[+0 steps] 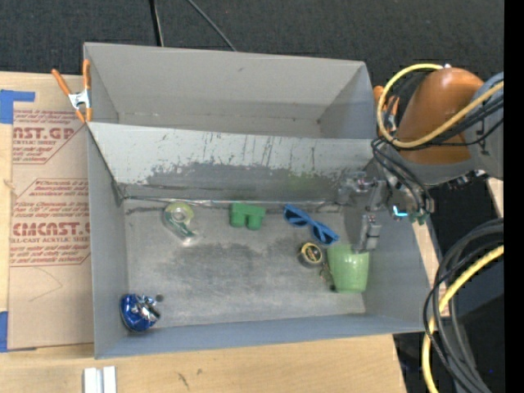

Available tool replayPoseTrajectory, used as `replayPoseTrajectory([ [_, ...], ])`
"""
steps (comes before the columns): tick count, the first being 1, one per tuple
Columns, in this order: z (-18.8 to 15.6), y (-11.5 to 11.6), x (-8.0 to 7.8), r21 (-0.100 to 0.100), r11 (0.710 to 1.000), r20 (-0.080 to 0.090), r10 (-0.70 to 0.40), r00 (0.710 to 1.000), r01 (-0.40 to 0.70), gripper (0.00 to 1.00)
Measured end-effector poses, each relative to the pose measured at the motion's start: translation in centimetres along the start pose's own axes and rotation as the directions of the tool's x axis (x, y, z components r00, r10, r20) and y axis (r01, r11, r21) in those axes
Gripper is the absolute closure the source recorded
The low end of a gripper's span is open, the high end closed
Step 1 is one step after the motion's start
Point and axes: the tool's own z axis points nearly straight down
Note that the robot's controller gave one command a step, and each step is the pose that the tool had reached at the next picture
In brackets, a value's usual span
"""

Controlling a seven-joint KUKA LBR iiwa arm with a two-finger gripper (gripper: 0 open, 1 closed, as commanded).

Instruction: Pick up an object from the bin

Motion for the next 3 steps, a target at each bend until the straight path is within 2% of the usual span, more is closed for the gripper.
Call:
replayPoseTrajectory([
  [1, 6.6, -1.0, 5.2, 0.004, 0.981, 0.002, -0.192, 0.981, 0.192, 0.0],
  [2, 6.4, -1.3, 5.2, 0.007, 0.981, -0.002, -0.192, 0.981, 0.192, 1.0],
  [3, -5.0, -1.4, 3.6, 0.007, 0.972, 0.015, -0.234, 0.972, 0.234, 1.0],
])
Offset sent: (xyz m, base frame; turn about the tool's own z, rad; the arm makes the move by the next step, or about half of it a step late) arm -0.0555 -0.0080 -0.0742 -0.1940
